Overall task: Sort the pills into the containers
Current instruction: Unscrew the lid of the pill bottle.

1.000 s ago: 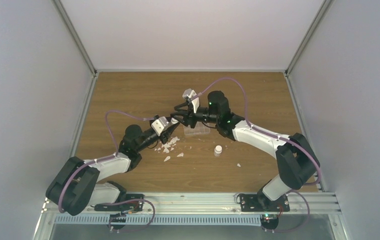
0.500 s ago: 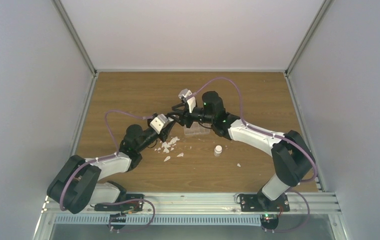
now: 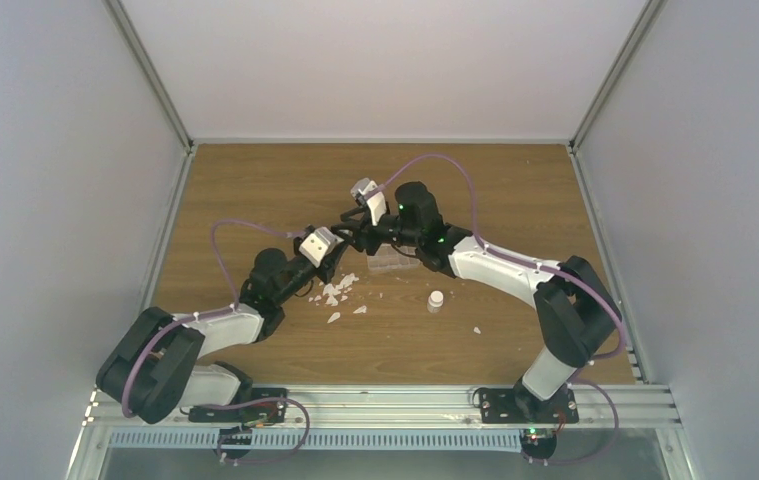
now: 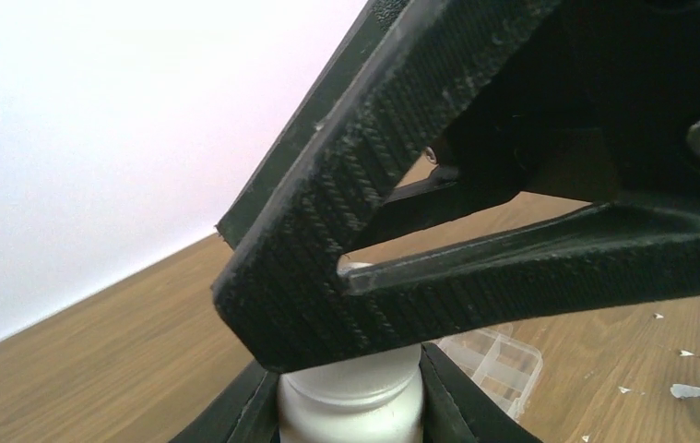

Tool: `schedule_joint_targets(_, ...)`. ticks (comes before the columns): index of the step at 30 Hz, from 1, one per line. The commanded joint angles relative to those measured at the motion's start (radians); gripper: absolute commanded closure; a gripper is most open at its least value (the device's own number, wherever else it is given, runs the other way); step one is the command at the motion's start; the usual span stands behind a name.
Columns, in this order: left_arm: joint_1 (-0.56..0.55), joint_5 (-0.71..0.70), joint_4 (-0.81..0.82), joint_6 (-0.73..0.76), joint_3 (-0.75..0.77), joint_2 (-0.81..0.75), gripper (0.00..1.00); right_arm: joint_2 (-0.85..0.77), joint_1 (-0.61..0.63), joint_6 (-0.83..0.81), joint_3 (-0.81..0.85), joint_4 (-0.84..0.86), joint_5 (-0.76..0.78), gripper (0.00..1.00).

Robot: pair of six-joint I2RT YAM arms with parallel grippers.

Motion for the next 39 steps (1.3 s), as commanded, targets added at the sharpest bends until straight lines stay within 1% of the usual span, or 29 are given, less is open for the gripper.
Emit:
schedule_joint_targets(1, 0.006, -0.042, 0.049, -0.013, 0.022, 0.006, 0.35, 0.007, 0.017, -0.008, 0.025, -0.022, 0.013, 0.03)
schedule_joint_targets(6, 0.006, -0.036, 0.045, -0.009, 0.027, 0.016, 0.35, 0.013, 0.023, -0.025, 0.030, -0.029, -0.040, 0.00)
schedule_joint_targets(8, 0.006, -0.036, 0.044, -0.009, 0.027, 0.017, 0.35, 0.013, 0.023, -0.023, 0.029, -0.030, -0.034, 0.00)
schedule_joint_targets(14, 0.006, -0.034, 0.042, -0.006, 0.025, 0.015, 0.35, 0.015, 0.024, -0.021, 0.030, -0.031, -0.022, 0.07)
schedule_joint_targets(22, 0.006, -0.029, 0.046, -0.004, 0.022, 0.013, 0.35, 0.019, 0.025, -0.024, 0.031, -0.035, -0.016, 0.07)
schedule_joint_targets(30, 0.006, -0.026, 0.043, -0.004, 0.023, 0.013, 0.35, 0.032, 0.026, -0.030, 0.040, -0.046, 0.004, 0.01)
schedule_joint_targets(35, 0.006, -0.024, 0.044, -0.003, 0.024, 0.015, 0.35, 0.031, 0.027, -0.027, 0.041, -0.045, 0.008, 0.05)
schedule_joint_targets(39, 0.006, -0.022, 0.044, -0.001, 0.025, 0.018, 0.35, 0.025, 0.027, -0.027, 0.039, -0.043, 0.014, 0.05)
